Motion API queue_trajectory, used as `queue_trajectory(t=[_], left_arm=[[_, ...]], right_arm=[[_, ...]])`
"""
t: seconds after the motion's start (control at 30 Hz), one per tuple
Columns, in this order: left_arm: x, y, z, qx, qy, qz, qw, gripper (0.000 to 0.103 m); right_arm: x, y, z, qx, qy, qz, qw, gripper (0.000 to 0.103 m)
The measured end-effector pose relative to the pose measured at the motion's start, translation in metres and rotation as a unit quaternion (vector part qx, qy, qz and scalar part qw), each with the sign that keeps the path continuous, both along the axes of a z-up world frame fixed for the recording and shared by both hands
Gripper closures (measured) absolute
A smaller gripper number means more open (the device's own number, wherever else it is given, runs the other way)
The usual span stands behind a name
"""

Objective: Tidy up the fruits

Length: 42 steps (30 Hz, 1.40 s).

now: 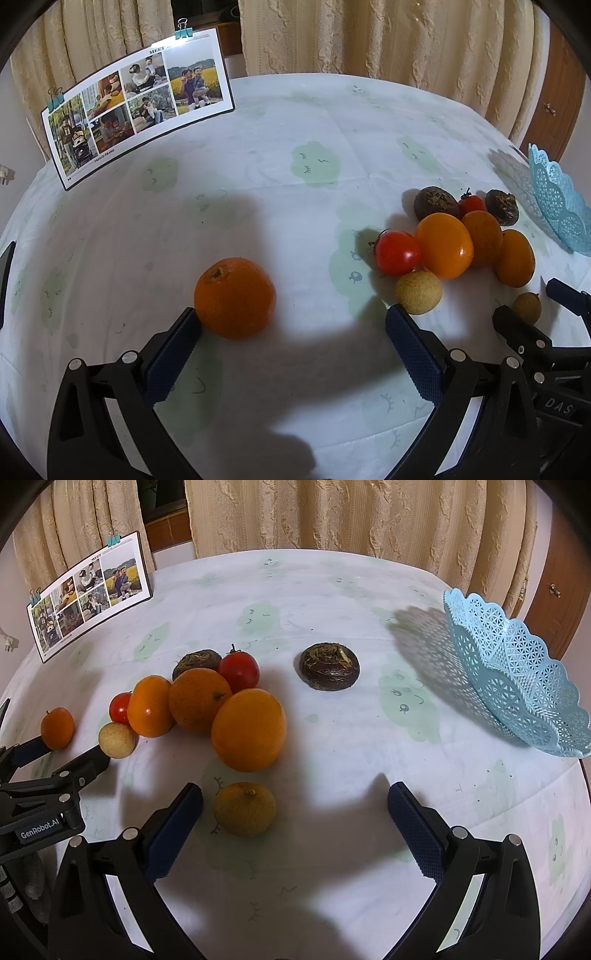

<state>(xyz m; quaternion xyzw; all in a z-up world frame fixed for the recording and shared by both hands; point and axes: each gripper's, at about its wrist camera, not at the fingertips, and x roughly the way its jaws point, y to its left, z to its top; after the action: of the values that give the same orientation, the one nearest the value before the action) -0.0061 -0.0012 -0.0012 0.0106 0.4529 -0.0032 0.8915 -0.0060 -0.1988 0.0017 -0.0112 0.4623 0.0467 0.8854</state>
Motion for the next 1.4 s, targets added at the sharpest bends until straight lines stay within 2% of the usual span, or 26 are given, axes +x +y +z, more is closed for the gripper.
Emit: queue_trajectory(t=[0.67,1.07,1.4], left_arm=[[-0.001,-0.006,0.006,0.015,-0.008,-0.016,0.9997,0.005],[-0.006,-0.007,0.019,0.017,-0.032,-0.016,0.9992,0.005],[-0.01,-0.006,0.026,0.027,-0.053,-0.015,0.9981,0.005]], right_arm=[[0.0,0.0,0.001,0.002,-0.001,0.001,1.0,0.002],[-0.01,-0.011,0.009,0.058,-0.017,-0.014,0.998,0.002],[-0.022,-0.027,0.023,0.119,-0.074,-0.031,0.99,0.002]])
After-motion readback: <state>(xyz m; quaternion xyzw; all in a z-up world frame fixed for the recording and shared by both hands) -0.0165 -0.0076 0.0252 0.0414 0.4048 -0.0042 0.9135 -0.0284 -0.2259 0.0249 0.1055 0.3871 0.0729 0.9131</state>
